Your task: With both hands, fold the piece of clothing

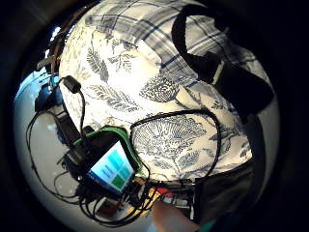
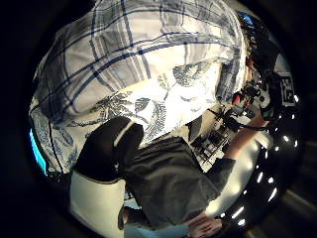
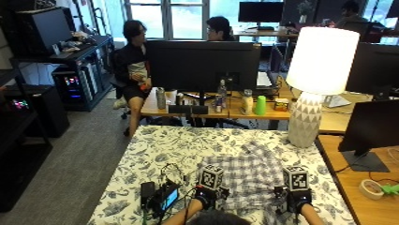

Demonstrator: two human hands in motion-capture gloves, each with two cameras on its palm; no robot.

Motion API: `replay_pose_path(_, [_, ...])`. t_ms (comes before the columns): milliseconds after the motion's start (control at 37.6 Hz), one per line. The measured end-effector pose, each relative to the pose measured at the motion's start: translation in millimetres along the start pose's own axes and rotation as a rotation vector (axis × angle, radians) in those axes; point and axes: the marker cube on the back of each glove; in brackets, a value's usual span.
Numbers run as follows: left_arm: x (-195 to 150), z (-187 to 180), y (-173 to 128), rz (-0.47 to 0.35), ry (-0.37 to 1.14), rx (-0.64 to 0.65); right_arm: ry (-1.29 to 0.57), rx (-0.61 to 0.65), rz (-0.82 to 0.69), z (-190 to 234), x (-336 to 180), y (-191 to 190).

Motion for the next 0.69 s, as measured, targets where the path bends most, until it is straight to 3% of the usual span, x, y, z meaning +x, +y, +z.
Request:
replay_pose_path(80, [-3.4, 8.5, -5.1, 0.043, 0.016, 0.044, 0.015, -0.027, 0.018, 7.9, -0.6, -3.6])
replay_pose_path(293, [-8.6, 12.9, -18.2, -0.020, -0.009, 0.157, 0.043, -0.065, 0.031, 31.7, 0.5, -23.7])
replay_pose_path(692, [-12.2, -0.5, -29.9, -0.096, -0.120, 0.322, -0.017, 0.224, 0.037, 15.8, 2.4, -40.0])
